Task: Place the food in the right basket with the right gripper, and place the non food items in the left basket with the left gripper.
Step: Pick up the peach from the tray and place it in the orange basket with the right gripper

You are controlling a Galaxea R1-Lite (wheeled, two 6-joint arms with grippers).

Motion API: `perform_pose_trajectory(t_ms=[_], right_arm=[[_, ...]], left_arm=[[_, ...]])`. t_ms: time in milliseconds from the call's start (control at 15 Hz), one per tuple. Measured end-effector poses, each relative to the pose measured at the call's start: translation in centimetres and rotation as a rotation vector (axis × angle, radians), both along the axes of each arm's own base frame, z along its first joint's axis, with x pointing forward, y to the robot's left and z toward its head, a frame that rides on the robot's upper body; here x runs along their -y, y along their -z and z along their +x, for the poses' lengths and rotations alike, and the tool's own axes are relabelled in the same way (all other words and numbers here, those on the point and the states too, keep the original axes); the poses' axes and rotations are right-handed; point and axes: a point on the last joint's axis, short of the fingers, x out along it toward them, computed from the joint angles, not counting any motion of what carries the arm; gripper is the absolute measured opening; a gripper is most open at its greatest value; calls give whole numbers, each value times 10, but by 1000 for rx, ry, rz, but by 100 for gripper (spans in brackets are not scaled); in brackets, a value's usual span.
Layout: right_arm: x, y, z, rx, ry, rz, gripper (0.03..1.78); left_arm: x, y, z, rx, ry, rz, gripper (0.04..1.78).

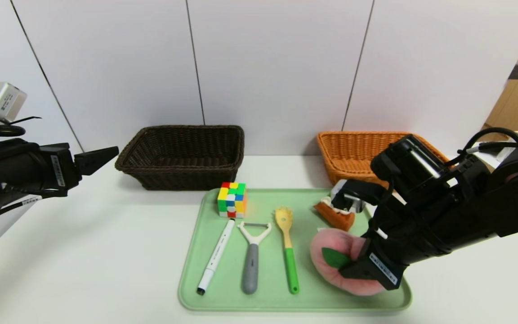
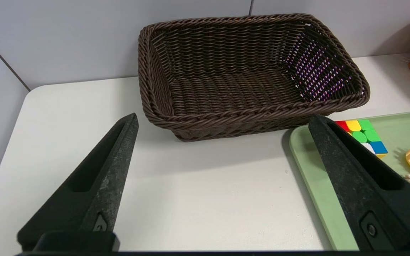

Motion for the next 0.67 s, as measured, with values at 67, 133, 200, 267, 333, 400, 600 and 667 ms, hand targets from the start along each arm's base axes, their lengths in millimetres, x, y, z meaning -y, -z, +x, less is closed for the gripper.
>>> perform_pose_trajectory(t_ms=[67,133,200,267,333,400,600,667], right_arm=[[0,1,0,-2,0,-2,91],[0,1,0,-5,1,-3,84],[0,2,0,-6,1,-4,77],[0,2,0,-7,0,-4,70],[0,1,-1,-7,-1,-1,67],[1,0,-1,-6,0,1,67],[4,-5,-6,8,-2,14,67],[5,-8,-7,16,-2,19,66]], left_arm=[[0,1,0,-2,0,0,169],[0,2,0,-7,0,0,169],[0,3,-1,-9,0,1,169],[0,3,-1,-11,0,0,169],[0,4,-1,-12,0,1,169],[0,4,-1,-13,0,0,169],[0,6,-1,-22,-2,-1,169],[0,7,-1,-21,-2,-1,169]])
